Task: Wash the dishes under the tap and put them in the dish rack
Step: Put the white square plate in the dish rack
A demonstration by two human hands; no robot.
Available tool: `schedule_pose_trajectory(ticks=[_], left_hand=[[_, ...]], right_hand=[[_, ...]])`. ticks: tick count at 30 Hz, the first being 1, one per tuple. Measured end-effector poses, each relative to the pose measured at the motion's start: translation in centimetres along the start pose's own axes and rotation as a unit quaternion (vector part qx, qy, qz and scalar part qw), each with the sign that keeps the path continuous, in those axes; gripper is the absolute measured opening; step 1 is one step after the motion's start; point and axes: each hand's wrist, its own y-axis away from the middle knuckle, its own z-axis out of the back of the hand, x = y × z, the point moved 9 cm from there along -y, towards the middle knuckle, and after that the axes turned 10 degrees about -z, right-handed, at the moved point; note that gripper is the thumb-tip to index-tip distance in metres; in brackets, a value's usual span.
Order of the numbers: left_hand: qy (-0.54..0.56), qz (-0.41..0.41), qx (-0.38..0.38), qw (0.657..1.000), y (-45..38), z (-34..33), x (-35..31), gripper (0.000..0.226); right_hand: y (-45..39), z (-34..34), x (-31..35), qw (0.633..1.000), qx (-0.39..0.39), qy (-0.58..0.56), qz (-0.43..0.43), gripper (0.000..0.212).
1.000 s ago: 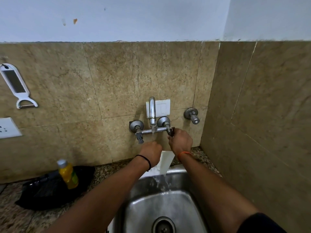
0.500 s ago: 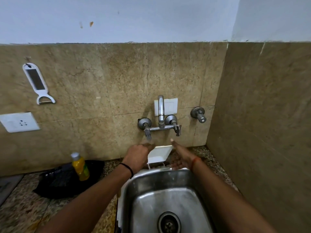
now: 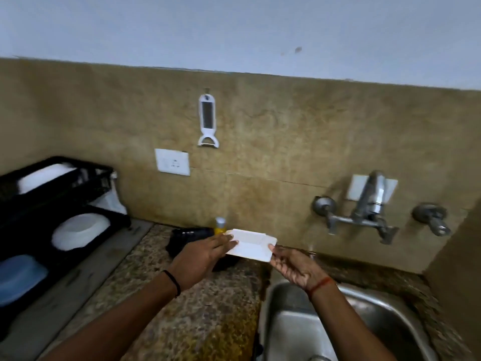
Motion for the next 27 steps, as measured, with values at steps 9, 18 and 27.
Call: schedule_pose_trajectory(ticks=[9, 18, 27], left_hand=[[-0.012, 0.291, -0.027, 0.956, 18.8, 9.6, 19.3, 0.051], [-0.077, 0.497, 0.097, 0.859, 36.8, 15.1, 33.6, 0.044], [-0.026, 0.487, 0.028, 0.872, 37.4, 14.9, 33.9, 0.041]], right_hand=[[-8.0, -22.7, -6.5, 0.983, 0.120, 0.139, 0.011, 0.024], [-13.9, -42.9, -13.0, 0.962, 0.209, 0.174, 0.015, 0.020], [-21.7, -56.5, -21.1, 0.950, 0.206, 0.234, -0.003, 0.021]])
